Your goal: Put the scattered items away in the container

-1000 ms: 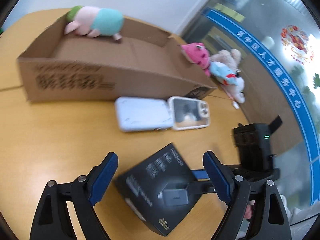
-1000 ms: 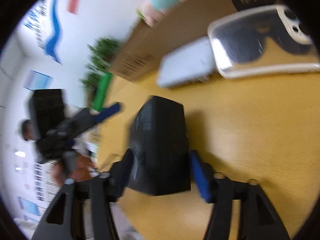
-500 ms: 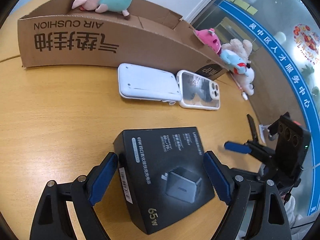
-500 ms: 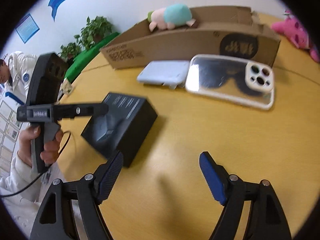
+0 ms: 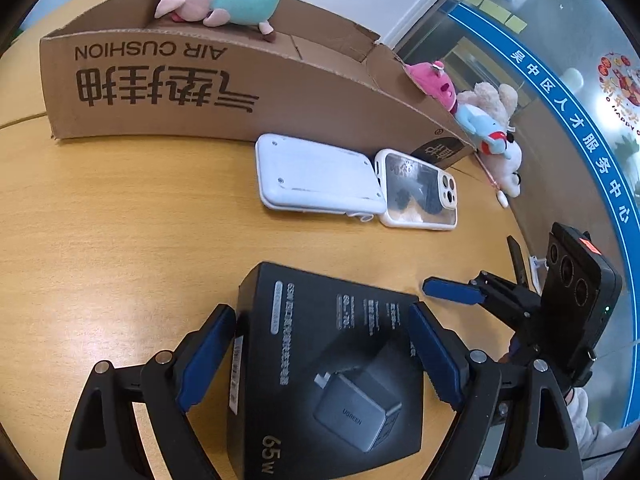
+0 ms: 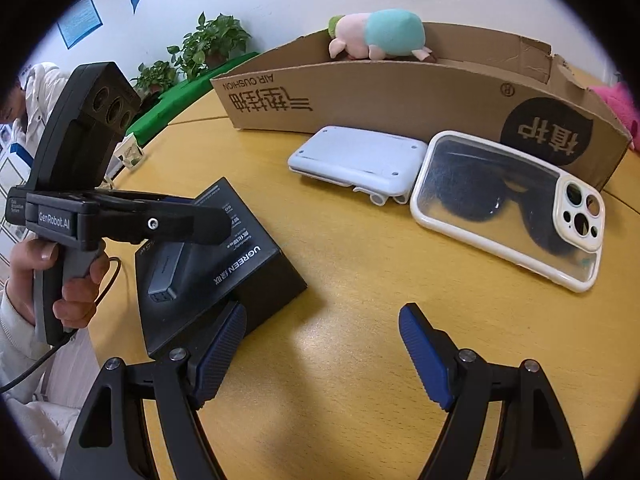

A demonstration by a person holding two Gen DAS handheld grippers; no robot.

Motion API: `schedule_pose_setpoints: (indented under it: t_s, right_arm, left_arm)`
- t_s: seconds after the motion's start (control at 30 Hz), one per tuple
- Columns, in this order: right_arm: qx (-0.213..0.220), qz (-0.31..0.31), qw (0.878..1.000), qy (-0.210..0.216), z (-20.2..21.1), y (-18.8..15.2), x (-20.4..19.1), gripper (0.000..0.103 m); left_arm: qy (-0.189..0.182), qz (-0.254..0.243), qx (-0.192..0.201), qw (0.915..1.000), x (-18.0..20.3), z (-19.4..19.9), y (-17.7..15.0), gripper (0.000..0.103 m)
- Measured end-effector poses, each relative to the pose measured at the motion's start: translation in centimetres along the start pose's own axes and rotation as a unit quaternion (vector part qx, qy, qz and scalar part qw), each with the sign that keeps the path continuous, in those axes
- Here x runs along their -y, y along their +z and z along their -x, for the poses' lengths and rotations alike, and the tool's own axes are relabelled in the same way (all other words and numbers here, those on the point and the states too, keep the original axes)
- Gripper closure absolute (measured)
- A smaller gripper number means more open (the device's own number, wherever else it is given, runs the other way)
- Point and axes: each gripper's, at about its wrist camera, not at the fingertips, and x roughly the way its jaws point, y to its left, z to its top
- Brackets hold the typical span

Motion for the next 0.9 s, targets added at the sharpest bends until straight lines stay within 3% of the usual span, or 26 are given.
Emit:
schedule_pose_setpoints:
  t_s: [0.33, 0.5, 0.7, 0.83, 0.9]
  right_arm:
    - [0.019, 0.041, 0.999, -0.021, 1.8, -0.2, -1.4, 0.024]
    - [0.020, 0.051, 0.998, 0.018, 2.2, 0.1, -2.7, 0.024]
    - [-0.005, 0.092, 0.993, 0.071, 0.9, -1.3, -7.1, 0.024]
    - [-0.011, 0.119, 0.992, 0.029, -0.8, -1.4, -9.2, 0.023]
    - [-0.005, 0.120, 0.993, -0.002, -1.4, -1.1, -9.3, 0.023]
  left_arm:
    - [-0.037, -0.018, 0.033, 0.9986, -0.3, 2.8, 0.0, 0.017]
    - [-0.035, -0.021, 0.010, 0.9991, -0.9, 2.4, -0.2, 0.017]
    - [-0.037, 0.002, -0.017, 0.9992, -2.6, 2.4, -2.0, 0.017]
    - [-0.044, -0.008, -0.028, 0.9986, -1.8, 1.6, -3.4, 0.019]
    - [-0.031, -0.012, -0.020, 0.9992, -1.4, 1.5, -3.6, 0.028]
